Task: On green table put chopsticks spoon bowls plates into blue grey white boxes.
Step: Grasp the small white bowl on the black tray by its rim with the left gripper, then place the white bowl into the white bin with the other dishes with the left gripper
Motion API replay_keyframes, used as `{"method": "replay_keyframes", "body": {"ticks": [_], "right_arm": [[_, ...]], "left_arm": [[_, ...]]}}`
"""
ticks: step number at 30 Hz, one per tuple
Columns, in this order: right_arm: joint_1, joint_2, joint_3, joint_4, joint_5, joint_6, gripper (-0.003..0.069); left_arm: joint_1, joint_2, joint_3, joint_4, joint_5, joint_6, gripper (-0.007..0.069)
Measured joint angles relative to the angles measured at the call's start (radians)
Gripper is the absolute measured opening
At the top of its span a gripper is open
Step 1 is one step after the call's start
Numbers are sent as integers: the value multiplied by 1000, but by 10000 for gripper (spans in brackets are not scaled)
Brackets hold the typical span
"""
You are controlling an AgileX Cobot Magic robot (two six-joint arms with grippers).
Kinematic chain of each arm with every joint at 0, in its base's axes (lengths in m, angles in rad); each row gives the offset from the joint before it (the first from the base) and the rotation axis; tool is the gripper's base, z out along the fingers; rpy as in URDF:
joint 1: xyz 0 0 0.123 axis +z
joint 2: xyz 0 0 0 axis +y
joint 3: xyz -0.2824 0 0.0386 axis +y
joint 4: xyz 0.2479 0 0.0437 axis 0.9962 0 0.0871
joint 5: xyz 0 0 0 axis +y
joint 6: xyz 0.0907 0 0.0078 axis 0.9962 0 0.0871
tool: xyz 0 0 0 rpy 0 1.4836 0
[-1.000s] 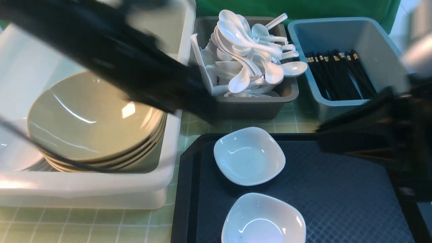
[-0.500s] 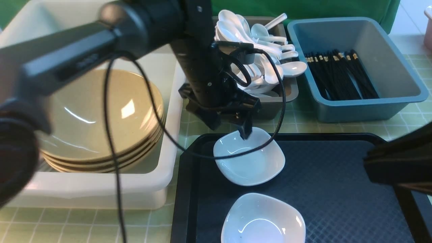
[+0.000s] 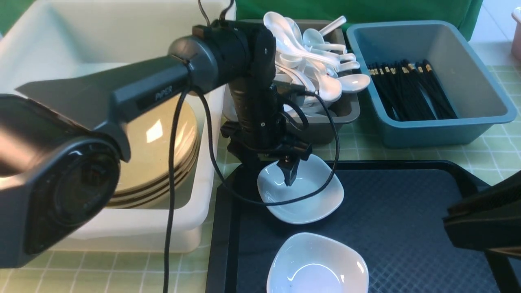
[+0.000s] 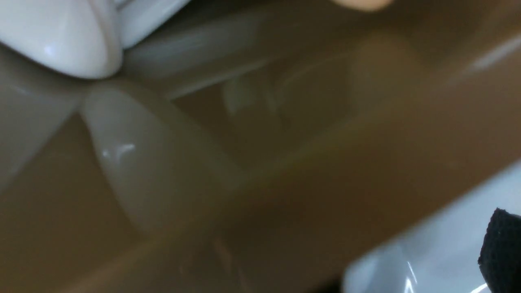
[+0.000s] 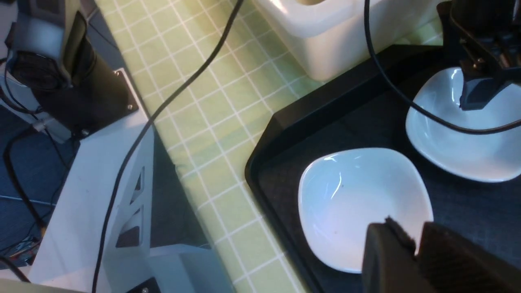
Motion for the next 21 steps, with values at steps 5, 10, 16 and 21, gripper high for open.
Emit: {"method": "replay_keyframes", "body": {"ticks": [5, 10, 16, 21], "right_arm": [[0, 0, 0, 0, 3, 10, 128], [0, 0, 0, 0, 12, 22, 132], [0, 0, 0, 0, 19, 27, 139], [0, 0, 0, 0, 19, 27, 141]], "left_arm": [[5, 23, -2, -38, 0, -4, 493], [43, 46, -3, -154, -3, -8, 221], [80, 17, -3, -246, 6, 12, 25], [80, -96, -2, -294, 4, 53, 15]]}}
